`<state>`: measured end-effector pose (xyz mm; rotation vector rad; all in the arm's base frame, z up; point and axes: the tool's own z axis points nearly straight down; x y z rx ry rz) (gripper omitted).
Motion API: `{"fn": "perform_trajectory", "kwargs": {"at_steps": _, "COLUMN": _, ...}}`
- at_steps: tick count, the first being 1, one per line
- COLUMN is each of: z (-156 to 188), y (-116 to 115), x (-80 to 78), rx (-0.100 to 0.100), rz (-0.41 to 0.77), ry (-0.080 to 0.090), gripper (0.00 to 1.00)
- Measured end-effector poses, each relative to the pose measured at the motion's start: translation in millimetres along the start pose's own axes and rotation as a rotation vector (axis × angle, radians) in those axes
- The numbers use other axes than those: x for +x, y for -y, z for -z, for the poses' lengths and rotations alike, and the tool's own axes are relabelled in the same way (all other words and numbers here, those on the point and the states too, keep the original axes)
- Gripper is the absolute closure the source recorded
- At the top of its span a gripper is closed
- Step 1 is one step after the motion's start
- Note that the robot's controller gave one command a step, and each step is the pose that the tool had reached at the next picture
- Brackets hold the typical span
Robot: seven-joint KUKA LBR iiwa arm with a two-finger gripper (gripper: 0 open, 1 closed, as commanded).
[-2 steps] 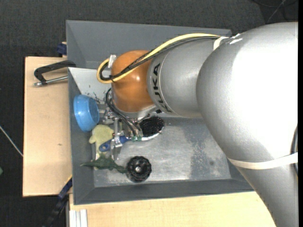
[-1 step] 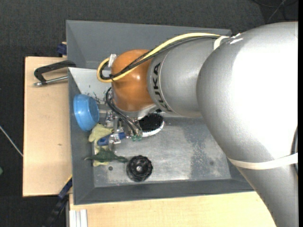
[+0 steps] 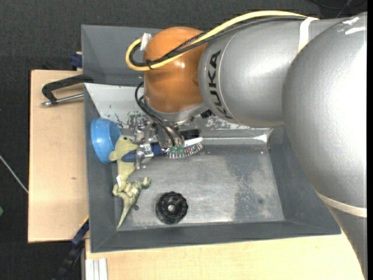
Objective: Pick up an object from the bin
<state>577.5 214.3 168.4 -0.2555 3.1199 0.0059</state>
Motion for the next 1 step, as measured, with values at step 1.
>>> {"fn": "perform_trajectory", "kwargs": {"at_steps": 1, "z": 25.9, "y": -0.9, "x": -1.6, "rx": 0.000, "rz": 0.000, "ry": -0.003, "gripper": 1.00}}
